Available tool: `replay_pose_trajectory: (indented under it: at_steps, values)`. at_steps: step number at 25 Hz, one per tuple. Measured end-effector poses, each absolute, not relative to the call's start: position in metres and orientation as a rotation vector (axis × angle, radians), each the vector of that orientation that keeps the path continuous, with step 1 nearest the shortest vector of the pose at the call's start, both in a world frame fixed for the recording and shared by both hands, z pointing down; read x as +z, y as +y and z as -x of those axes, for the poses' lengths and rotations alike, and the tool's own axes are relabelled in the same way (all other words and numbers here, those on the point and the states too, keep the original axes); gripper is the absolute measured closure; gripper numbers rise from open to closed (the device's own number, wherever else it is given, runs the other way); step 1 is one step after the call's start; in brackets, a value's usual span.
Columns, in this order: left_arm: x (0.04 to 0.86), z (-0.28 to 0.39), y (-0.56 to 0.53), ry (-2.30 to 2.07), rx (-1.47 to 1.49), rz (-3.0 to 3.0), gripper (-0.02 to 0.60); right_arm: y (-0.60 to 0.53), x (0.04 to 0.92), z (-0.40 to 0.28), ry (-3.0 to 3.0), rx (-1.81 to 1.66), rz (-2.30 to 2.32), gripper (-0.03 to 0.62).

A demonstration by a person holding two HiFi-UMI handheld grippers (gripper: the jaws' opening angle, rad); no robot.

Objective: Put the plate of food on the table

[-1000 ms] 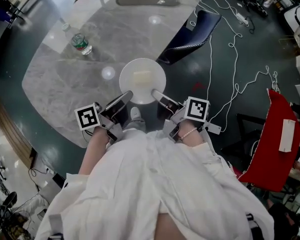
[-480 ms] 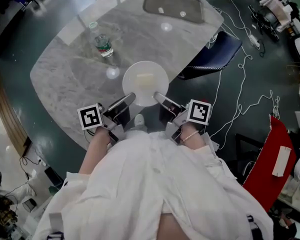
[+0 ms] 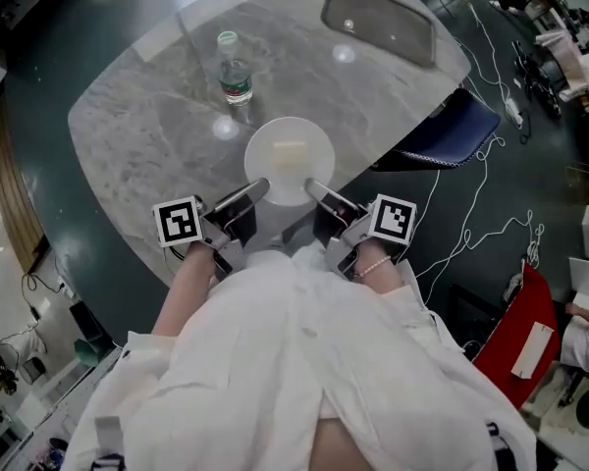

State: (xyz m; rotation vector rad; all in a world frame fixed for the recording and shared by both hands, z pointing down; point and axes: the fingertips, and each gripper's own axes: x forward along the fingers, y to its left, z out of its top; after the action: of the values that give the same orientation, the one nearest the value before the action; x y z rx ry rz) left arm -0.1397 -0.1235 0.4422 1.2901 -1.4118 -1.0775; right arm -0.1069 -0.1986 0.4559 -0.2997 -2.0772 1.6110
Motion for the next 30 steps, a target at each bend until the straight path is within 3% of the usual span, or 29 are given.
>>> replay_pose_trajectory:
  at_steps: [30]
  values:
    - [0.453,0.197,-0.122,-1.673,-1.279,-1.014,0.555,-0.204,0.465,0.19,-1.849,1.326,0.569,0.583]
